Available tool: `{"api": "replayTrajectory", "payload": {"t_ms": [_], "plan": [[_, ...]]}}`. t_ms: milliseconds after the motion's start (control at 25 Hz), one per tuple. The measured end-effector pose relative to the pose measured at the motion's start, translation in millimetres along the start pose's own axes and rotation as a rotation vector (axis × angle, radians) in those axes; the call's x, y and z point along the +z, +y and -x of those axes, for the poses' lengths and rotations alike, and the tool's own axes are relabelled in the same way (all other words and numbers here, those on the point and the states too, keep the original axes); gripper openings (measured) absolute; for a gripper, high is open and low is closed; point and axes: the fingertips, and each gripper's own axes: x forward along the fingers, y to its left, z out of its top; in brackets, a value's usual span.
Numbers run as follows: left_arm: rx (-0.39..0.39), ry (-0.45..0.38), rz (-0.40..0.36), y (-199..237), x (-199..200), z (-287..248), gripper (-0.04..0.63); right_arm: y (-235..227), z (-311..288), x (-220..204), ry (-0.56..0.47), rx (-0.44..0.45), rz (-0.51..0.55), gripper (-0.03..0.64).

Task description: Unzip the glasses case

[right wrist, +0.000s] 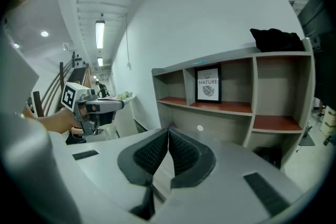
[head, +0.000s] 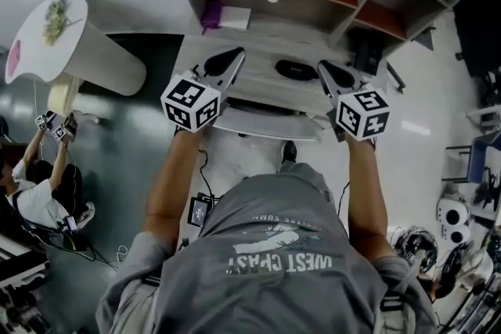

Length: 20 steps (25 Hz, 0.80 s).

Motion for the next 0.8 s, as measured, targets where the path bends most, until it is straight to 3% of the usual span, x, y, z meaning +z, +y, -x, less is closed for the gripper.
{"api": "replayTrajectory", "payload": {"t_ms": [600, 800], "plan": [[0.089, 0.173, 0.083, 33.2, -68.6, -72.7, 0.000, -94.0, -96.9, -80.6, 0.167, 0.129, 0.020, 0.035], [0.097, 0.228, 0.101, 32.8, -85.1, -82.1, 0.000, -106.3, -118.7, -111.0, 0.224, 0.182, 0.033, 0.099]]}}
